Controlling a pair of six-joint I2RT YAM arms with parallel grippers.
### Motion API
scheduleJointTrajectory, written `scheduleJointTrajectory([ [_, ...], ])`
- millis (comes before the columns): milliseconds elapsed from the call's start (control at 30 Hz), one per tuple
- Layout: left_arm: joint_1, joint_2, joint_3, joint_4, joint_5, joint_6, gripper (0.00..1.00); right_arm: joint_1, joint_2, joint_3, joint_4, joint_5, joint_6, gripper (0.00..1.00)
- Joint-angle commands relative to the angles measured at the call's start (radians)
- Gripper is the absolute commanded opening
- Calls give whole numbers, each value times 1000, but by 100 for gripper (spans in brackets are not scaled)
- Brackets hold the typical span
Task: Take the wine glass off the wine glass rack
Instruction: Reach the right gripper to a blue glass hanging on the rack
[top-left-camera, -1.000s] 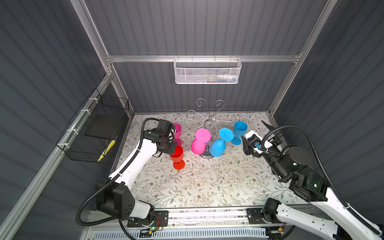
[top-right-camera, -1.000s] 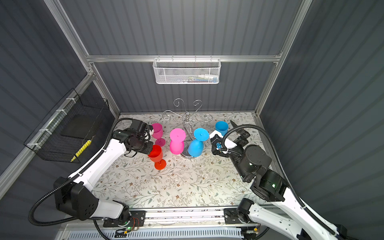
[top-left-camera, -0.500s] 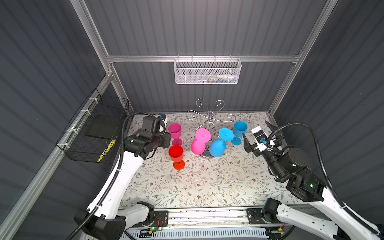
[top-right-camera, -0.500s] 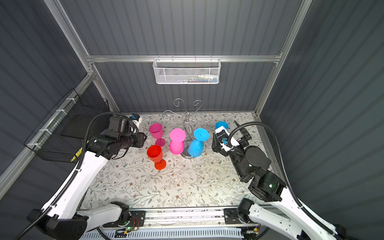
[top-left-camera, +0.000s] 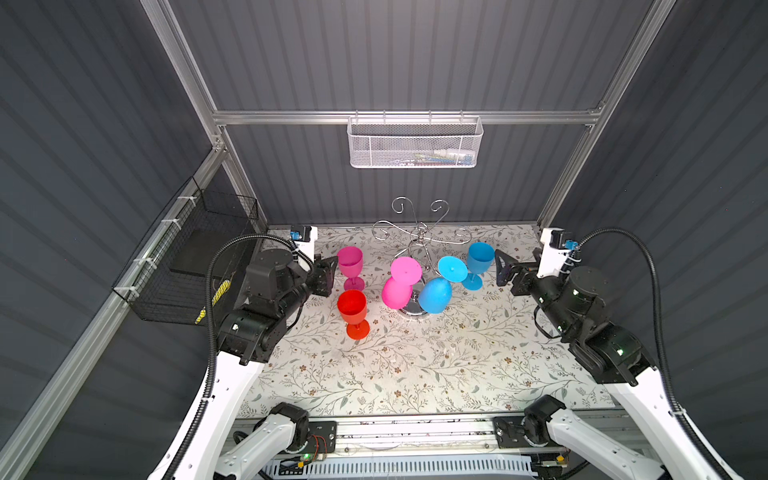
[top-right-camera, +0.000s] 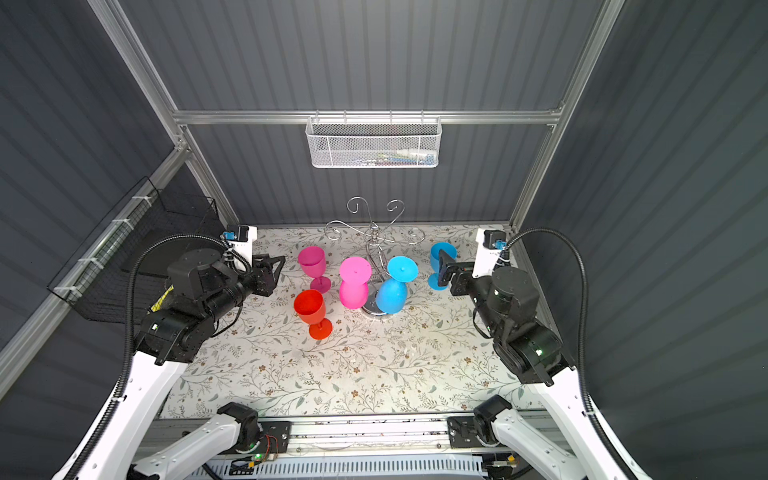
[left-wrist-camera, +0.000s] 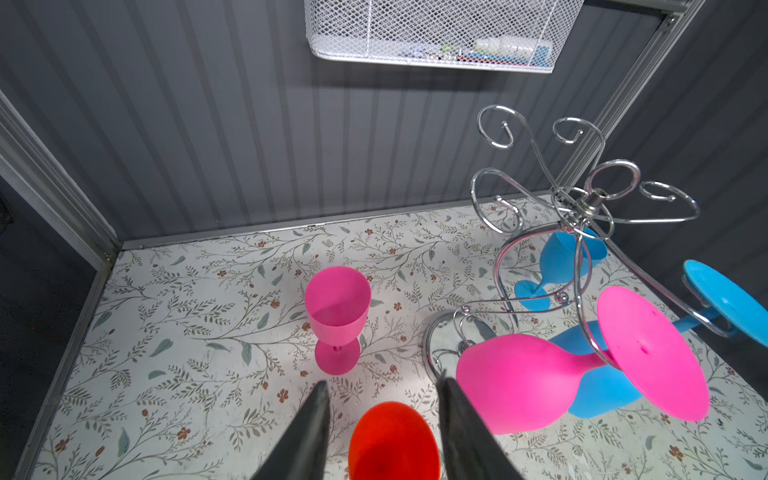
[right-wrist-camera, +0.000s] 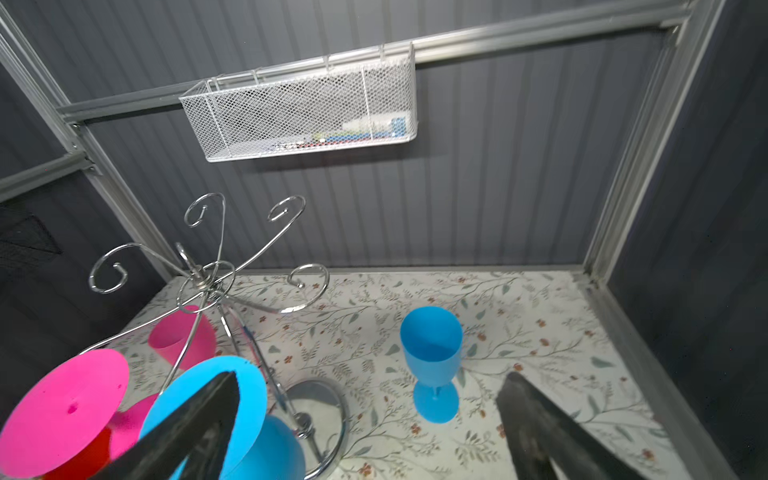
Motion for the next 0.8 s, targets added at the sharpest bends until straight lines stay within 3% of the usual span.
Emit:
scheduleJointTrajectory([
  [0, 6, -29, -31, 87, 23, -33, 44, -62, -34, -51, 31, -223, 270, 99],
  [167, 6, -17, -49, 106, 48, -53, 44, -173, -33, -137, 121, -500, 480, 95],
  [300, 6, -3, -49, 115, 68, -66, 44, -253, -17, -236, 292, -722, 682, 87],
  [500, 6, -5, -59, 133, 73, -80, 43, -270, 36, -384, 580, -841, 940, 74],
  [633, 6, -9, -64, 134, 78, -81, 43, -270, 59, -435, 694, -869, 1009, 70],
  [767, 6, -23, -75, 137, 59, -79, 43, -270, 62, -438, 696, -888, 1013, 69],
])
